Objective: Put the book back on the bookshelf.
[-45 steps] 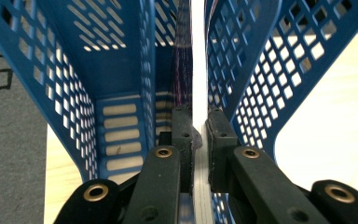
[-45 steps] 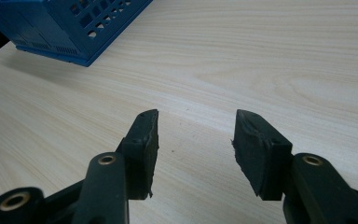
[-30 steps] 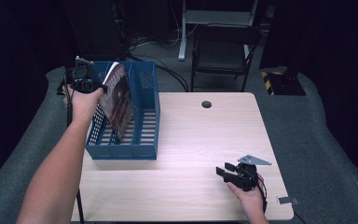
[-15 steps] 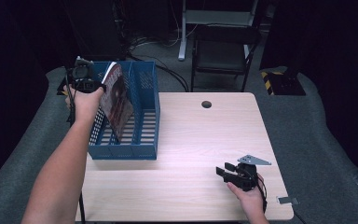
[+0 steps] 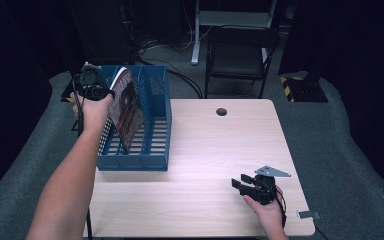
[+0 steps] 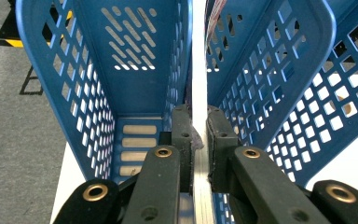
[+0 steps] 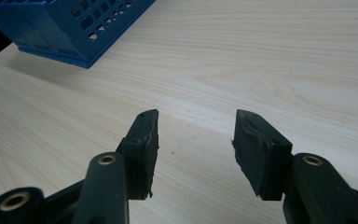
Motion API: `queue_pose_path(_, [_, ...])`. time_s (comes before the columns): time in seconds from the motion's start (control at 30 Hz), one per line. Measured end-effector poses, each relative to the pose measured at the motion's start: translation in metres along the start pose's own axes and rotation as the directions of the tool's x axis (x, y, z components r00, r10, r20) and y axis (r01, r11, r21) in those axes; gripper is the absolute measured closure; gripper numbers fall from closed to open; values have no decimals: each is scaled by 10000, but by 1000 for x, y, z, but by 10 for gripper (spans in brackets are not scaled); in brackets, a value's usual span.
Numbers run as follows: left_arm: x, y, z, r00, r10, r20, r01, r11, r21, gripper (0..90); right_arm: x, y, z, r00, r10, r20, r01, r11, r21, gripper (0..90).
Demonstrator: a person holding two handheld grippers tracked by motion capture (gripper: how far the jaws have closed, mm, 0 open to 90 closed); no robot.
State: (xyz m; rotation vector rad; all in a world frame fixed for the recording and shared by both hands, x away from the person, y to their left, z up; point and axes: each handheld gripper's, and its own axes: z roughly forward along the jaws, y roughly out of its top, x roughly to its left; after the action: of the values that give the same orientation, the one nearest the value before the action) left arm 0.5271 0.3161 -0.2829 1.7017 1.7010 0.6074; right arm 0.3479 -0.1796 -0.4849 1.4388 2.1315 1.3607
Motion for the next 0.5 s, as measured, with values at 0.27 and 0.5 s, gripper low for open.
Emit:
queue_pose_path(0.27, [0, -2, 1, 9999, 58, 96, -57, 9999, -107, 811, 1, 0, 1, 10000, -24, 22, 24, 10000, -7, 498])
queue_pose_path(0.5, [0, -5, 3, 9996, 53, 269, -52, 10000, -28, 725, 2, 0, 2, 10000, -49, -5, 49, 10000, 62, 498])
